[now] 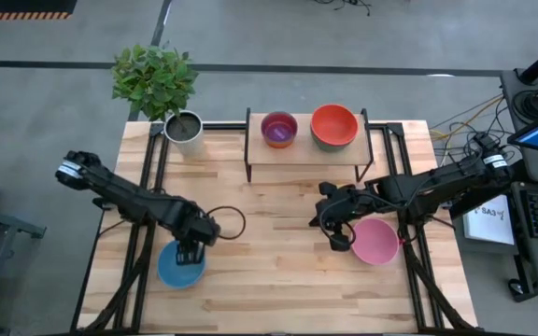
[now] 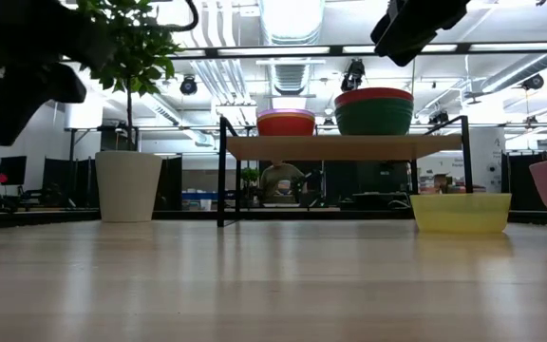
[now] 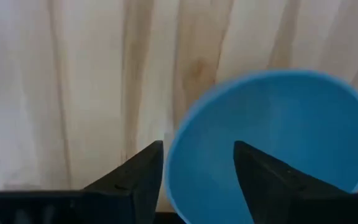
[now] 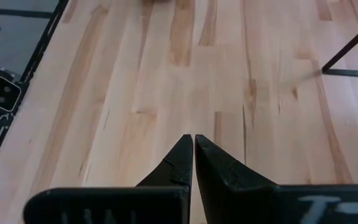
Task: Place and stack bowls onto a shelf
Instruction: Stack the large blue bowl on top of the large orange bowl on the shelf
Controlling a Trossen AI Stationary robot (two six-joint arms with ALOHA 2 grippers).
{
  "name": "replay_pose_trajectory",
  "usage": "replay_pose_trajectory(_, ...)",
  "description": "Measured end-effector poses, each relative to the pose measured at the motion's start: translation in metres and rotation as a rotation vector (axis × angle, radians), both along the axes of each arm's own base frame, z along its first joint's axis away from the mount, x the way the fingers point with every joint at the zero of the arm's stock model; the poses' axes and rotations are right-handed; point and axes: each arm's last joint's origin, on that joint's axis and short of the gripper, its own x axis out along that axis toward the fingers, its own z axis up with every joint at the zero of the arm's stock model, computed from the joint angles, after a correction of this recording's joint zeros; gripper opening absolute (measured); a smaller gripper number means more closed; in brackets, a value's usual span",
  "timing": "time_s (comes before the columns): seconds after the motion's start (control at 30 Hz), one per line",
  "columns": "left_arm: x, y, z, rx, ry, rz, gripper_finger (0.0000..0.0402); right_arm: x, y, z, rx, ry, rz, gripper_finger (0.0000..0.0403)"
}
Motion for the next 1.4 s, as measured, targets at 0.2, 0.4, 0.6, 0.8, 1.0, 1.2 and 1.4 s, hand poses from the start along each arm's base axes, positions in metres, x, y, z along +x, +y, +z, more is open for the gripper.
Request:
replay_pose_trajectory(0.2,-0.006,-0.002,-0.014,0.015,0.021,-0.038,0.0184,0.000,0.000,0.000,0.000,-0.001,0.000,0.0009)
replay_pose_trajectory(0.4,-0.010,0.000,-0.039,0.010,0.006,-0.026,0.0159,0.000,0.000,0.000,0.000,0.001,0.001,0.0009)
replay_pose_trajectory(0.6,-0.012,0.001,-0.045,0.011,0.009,-0.022,0.0088,0.000,0.000,0.000,0.002,0.001,-0.001,0.0009)
replay_pose_trajectory(0.8,-0.008,0.000,-0.041,0.003,-0.013,0.007,0.0010,0.000,0.000,-0.001,0.006,0.002,-0.004,0.0009)
replay_pose_trajectory(1.0,0.010,-0.003,-0.022,-0.021,-0.209,0.004,0.0001,0.000,0.000,0.000,0.004,-0.005,-0.002,0.0009)
replay_pose_trajectory(1.2,0.035,0.011,0.005,0.016,-0.421,0.143,0.0001,0.003,0.001,-0.002,-0.026,-0.061,0.034,0.0009)
replay_pose_trajectory(1.4,0.053,0.034,0.018,-0.001,-0.520,0.271,0.0000,0.008,0.002,0.005,-0.056,-0.158,0.071,0.0013)
